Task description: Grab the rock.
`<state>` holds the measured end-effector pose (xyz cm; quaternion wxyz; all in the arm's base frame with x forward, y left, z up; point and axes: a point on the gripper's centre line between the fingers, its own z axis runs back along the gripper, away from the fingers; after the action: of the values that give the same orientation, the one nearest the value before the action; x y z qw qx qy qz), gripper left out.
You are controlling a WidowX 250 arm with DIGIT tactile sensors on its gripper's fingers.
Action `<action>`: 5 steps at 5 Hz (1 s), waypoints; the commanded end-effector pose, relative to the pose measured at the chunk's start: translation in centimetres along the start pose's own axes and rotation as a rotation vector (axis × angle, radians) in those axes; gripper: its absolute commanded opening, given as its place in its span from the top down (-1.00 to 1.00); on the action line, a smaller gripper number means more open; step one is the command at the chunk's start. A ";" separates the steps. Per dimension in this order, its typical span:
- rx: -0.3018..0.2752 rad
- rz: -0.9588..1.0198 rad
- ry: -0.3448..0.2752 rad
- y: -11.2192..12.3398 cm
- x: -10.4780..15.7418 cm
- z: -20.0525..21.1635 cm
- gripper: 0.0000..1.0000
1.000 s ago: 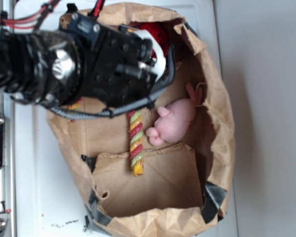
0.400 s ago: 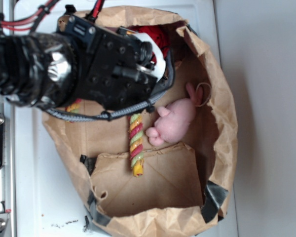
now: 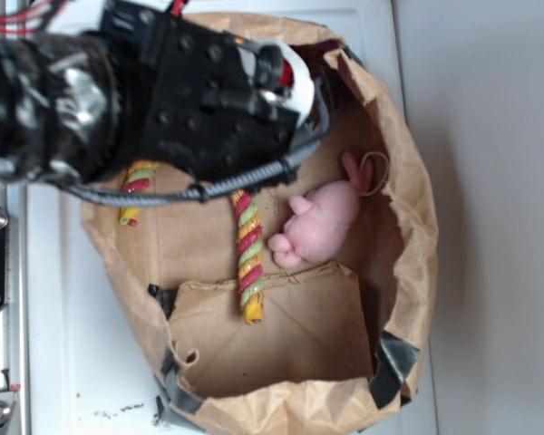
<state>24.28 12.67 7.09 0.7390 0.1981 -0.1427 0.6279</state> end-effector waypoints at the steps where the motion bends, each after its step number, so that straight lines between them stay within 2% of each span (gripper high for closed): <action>1: -0.036 0.044 -0.053 0.6 2.0 1.0 -1.00; 3: -0.032 0.032 -0.115 0.9 1.1 -1.3 -1.00; 5: -0.036 -0.005 -0.148 1.6 -0.5 -3.2 -1.00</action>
<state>22.98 13.80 3.88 0.7412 0.2326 -0.2029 0.5961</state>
